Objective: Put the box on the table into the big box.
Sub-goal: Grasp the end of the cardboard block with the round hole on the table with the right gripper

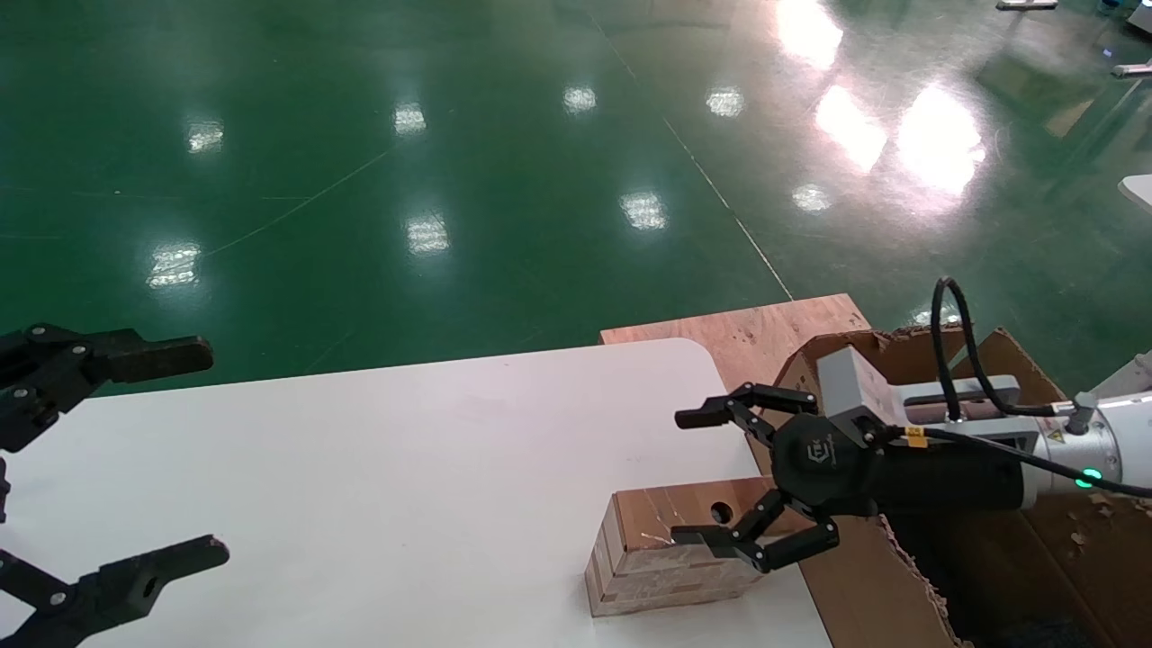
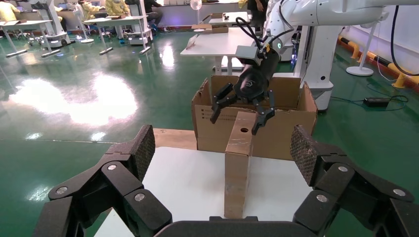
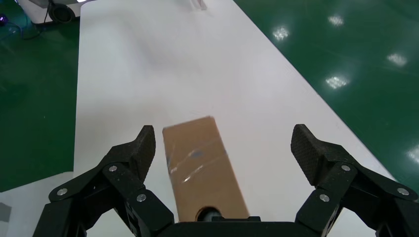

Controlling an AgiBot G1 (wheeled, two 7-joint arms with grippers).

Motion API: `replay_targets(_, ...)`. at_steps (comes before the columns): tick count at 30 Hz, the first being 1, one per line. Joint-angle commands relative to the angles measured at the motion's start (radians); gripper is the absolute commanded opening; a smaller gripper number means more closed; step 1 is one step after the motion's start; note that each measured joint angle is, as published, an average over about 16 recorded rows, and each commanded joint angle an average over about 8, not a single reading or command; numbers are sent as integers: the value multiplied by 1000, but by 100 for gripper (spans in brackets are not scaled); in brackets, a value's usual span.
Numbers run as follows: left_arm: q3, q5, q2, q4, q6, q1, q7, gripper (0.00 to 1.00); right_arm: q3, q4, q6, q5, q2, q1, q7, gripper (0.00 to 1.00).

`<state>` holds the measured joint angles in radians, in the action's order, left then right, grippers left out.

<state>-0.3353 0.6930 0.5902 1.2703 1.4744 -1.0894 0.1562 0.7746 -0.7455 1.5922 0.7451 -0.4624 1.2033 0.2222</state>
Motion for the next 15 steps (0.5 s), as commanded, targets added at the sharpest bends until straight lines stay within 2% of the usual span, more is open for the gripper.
replay_targets(1,0,0,0,0,0,0,0,100,18,12,0,-10,2,-3,8,100)
replay_targets(15,0,0,0,0,0,0,0,100,126,35,-1,-72,28,-2,39,100)
